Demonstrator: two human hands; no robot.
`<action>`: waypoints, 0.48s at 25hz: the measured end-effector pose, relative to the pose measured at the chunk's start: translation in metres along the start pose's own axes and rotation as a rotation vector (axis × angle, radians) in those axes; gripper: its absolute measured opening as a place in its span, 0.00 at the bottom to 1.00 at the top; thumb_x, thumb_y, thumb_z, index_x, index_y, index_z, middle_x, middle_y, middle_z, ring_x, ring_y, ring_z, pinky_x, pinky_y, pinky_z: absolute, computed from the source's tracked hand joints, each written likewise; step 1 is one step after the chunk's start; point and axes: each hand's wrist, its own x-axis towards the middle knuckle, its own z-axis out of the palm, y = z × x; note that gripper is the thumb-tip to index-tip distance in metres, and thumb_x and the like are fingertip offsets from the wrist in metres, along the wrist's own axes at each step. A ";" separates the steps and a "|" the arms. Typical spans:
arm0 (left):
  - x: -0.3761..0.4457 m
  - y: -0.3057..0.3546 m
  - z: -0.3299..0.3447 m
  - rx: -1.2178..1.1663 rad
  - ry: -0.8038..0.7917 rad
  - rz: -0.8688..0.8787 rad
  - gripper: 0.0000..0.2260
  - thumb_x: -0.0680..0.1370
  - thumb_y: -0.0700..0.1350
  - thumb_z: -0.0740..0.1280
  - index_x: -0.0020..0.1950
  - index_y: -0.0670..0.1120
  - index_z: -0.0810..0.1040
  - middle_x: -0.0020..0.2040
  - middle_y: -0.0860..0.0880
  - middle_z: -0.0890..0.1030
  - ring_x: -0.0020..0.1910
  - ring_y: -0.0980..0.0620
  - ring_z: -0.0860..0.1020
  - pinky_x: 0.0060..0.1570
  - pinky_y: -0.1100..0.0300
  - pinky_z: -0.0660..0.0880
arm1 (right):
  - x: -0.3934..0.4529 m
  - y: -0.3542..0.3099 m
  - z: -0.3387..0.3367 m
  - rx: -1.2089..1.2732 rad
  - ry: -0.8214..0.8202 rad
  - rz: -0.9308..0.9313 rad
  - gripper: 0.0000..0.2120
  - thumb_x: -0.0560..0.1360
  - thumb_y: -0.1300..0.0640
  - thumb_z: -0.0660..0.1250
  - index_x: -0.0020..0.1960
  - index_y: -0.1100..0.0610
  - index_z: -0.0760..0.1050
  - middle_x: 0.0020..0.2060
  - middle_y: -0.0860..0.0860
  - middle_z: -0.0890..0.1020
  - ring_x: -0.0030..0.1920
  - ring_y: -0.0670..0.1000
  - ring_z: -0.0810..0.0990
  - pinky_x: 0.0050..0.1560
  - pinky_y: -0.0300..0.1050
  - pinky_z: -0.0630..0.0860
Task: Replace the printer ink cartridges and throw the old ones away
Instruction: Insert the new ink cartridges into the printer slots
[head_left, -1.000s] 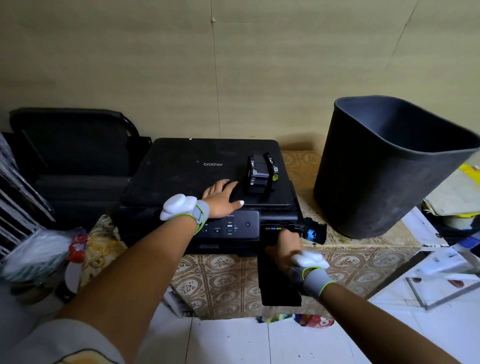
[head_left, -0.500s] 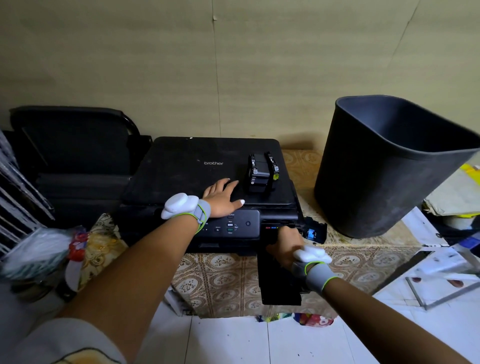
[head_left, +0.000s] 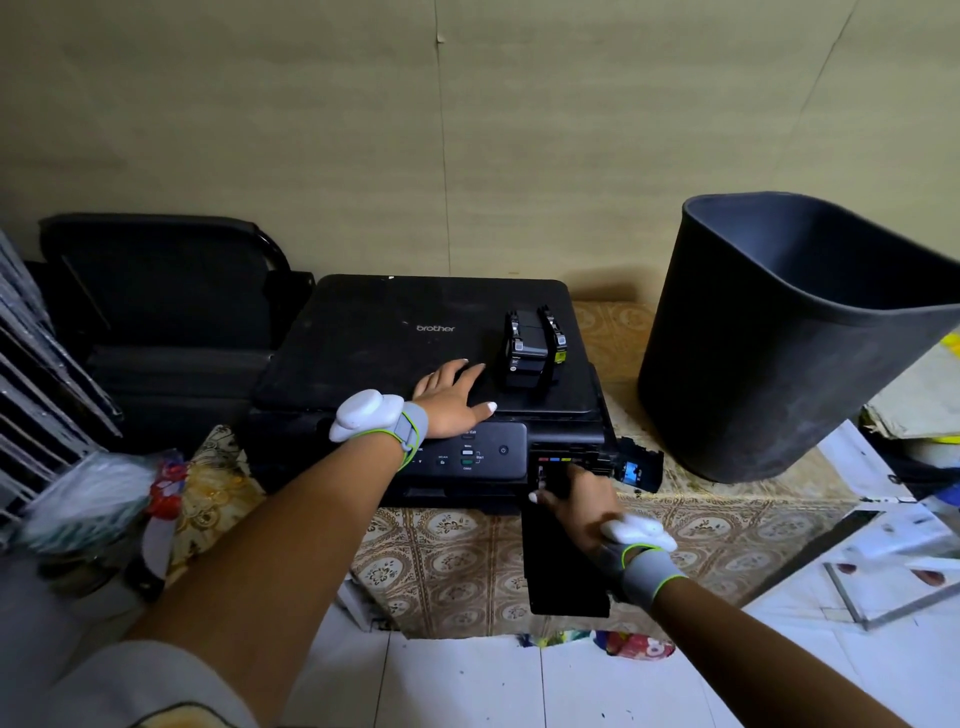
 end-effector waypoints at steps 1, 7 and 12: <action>0.000 0.000 0.000 -0.002 -0.001 -0.001 0.30 0.80 0.57 0.56 0.78 0.53 0.48 0.79 0.49 0.48 0.78 0.47 0.47 0.76 0.54 0.43 | -0.001 0.005 0.001 -0.021 -0.024 -0.004 0.19 0.69 0.45 0.69 0.51 0.59 0.75 0.50 0.62 0.82 0.52 0.62 0.79 0.47 0.48 0.75; 0.001 0.000 -0.003 0.085 0.026 -0.005 0.30 0.79 0.59 0.56 0.78 0.54 0.50 0.78 0.50 0.52 0.77 0.48 0.50 0.74 0.53 0.49 | 0.008 0.004 0.005 -0.086 -0.059 0.021 0.17 0.73 0.46 0.65 0.50 0.60 0.76 0.50 0.64 0.82 0.51 0.63 0.79 0.42 0.46 0.71; 0.003 -0.001 -0.007 0.180 0.035 0.018 0.31 0.78 0.61 0.55 0.78 0.55 0.49 0.77 0.50 0.54 0.76 0.48 0.52 0.73 0.53 0.50 | 0.016 0.002 0.001 -0.104 -0.068 0.029 0.17 0.72 0.46 0.65 0.52 0.58 0.77 0.51 0.64 0.82 0.51 0.63 0.80 0.44 0.47 0.72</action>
